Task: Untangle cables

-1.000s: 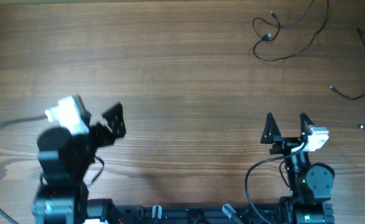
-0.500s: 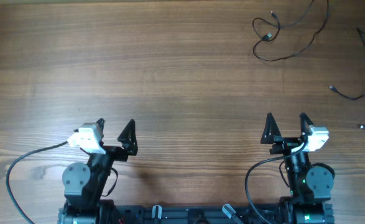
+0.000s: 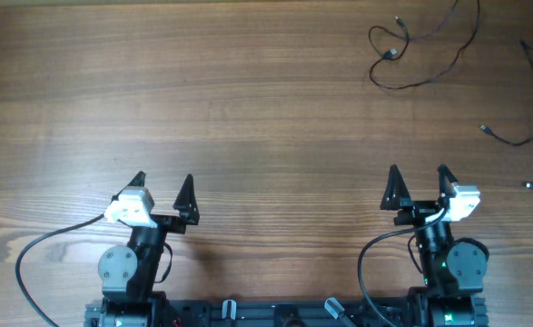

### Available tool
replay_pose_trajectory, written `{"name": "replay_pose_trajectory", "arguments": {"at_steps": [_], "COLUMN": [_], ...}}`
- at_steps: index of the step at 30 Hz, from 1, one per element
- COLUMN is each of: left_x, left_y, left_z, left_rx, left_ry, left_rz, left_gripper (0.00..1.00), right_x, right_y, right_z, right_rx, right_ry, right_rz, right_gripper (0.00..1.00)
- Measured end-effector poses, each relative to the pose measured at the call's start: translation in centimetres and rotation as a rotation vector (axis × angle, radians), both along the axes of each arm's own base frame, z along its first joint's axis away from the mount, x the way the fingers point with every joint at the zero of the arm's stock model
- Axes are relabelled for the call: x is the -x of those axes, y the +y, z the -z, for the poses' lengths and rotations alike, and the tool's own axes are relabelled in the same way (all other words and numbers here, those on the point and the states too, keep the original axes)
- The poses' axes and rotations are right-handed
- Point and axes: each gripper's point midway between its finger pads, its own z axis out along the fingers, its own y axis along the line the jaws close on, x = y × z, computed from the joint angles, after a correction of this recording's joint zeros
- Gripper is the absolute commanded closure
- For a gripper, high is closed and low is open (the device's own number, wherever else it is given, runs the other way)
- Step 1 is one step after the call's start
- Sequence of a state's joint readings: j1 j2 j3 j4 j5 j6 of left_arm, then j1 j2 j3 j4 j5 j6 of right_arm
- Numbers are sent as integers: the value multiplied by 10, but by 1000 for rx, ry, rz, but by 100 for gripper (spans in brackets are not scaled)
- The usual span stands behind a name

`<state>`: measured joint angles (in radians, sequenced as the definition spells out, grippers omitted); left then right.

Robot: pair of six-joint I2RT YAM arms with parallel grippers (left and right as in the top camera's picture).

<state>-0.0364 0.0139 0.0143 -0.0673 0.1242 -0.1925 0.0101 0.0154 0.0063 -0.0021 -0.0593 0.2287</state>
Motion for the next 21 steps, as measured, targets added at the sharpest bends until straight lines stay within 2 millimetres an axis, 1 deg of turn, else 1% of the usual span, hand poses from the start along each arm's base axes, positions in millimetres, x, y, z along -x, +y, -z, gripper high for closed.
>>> {"name": "replay_pose_trajectory", "arguments": {"at_steps": [5, 10, 13, 18, 21], "left_x": [1, 1, 0, -1, -2], "left_y": [-4, -4, 1, 21, 25], "left_z": [0, -1, -1, -1, -1], "left_rx": [-111, -147, -154, -159, -159], "left_ry": [-21, -29, -29, -25, -23], "left_rz": [33, 36, 15, -65, -81], "left_gripper": [0, 0, 0, 0, 0], "right_x": [0, 0, 0, 0, 0], "right_y": [0, 0, 0, 0, 0], "right_z": [0, 0, 0, 0, 0], "right_rx": [0, 0, 0, 0, 0], "right_ry": [0, 0, 0, 0, 0], "right_rz": [0, 0, 0, 0, 0], "right_gripper": [0, 0, 1, 0, 0]}}
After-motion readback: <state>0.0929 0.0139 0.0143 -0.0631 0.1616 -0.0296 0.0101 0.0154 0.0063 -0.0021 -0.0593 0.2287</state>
